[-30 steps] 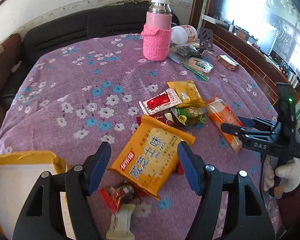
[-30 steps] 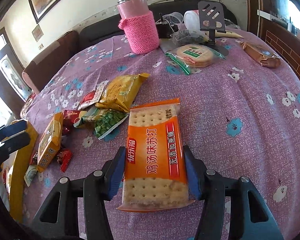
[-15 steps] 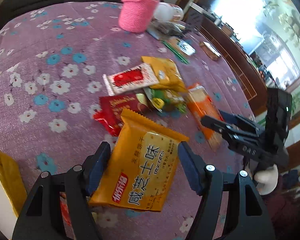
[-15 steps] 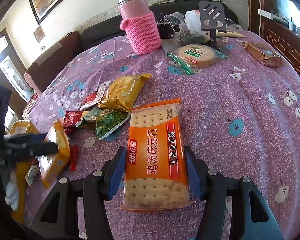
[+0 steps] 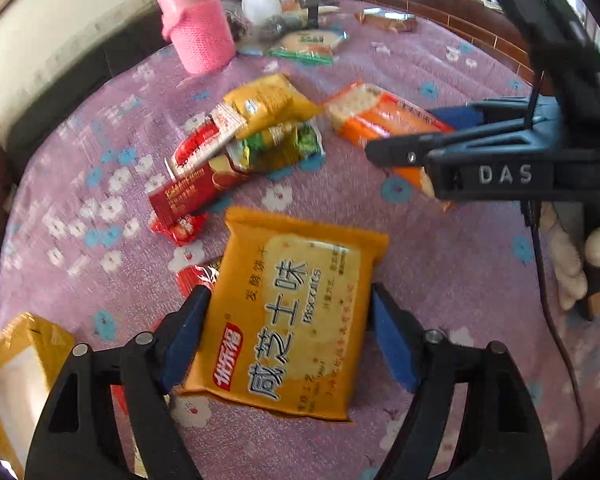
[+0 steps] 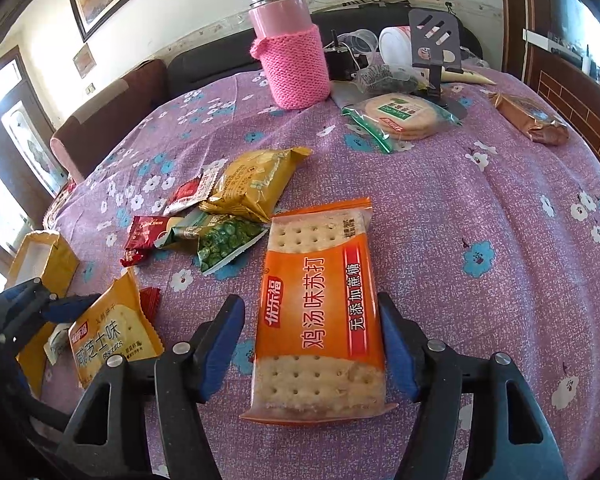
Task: Organize snacks
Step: 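Carry both packs over the tray and open both tools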
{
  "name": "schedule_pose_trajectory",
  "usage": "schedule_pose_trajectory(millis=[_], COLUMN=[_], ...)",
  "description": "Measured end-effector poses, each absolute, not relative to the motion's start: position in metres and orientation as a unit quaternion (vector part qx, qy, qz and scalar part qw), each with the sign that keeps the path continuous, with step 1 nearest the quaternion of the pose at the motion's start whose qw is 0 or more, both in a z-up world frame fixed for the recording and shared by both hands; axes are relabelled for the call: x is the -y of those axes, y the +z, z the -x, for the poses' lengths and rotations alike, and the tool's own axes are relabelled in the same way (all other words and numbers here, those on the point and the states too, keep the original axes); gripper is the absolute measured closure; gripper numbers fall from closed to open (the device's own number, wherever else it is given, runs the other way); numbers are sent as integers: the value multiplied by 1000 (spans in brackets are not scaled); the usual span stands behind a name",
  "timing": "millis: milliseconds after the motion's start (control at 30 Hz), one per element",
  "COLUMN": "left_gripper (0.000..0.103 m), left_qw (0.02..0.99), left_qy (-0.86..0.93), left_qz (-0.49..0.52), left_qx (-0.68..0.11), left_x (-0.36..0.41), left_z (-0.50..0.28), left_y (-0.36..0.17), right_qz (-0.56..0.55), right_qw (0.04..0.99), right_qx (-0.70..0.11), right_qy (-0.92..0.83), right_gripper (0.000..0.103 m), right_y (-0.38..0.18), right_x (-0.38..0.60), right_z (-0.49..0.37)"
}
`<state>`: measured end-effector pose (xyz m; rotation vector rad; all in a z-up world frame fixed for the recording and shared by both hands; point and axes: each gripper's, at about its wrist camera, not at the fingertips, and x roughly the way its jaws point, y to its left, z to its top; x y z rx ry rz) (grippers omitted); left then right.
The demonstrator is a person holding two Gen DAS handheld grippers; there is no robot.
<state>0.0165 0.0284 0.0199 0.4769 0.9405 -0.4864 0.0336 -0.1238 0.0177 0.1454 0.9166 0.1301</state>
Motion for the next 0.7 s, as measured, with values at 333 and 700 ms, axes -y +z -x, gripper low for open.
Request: schedule_pose_trajectory(millis=[333, 700], left_gripper=[32, 34], left_qw=[849, 894], left_qy=[-170, -118], left_qz=[-215, -90], left_qx=[-452, -423], left_x=[-25, -97], left_z=[4, 72], left_y=[27, 83], right_qz=[-31, -147], right_qw=[894, 884], right_qx=[-444, -438], right_qy=[43, 72], right_gripper=[45, 46], right_y=[17, 26], right_x=[118, 145], right_z=[-35, -23])
